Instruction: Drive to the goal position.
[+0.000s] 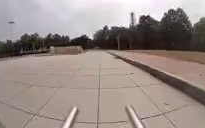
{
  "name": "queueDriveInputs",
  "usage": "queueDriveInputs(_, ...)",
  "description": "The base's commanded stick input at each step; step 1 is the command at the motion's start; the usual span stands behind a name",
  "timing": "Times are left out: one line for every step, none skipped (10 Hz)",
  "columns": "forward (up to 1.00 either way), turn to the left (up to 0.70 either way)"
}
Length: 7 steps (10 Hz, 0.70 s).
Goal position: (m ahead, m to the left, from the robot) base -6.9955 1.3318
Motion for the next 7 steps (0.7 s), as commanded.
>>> queueDriveInputs(0.0,0.7)
queueDriveInputs(0.0,0.7)
queueDriveInputs(0.0,0.7)
queueDriveInputs(0.0,0.7)
queueDriveInputs(0.0,0.7)
queueDriveInputs(0.0,0.7)
queueDriveInputs(0.0,0.7)
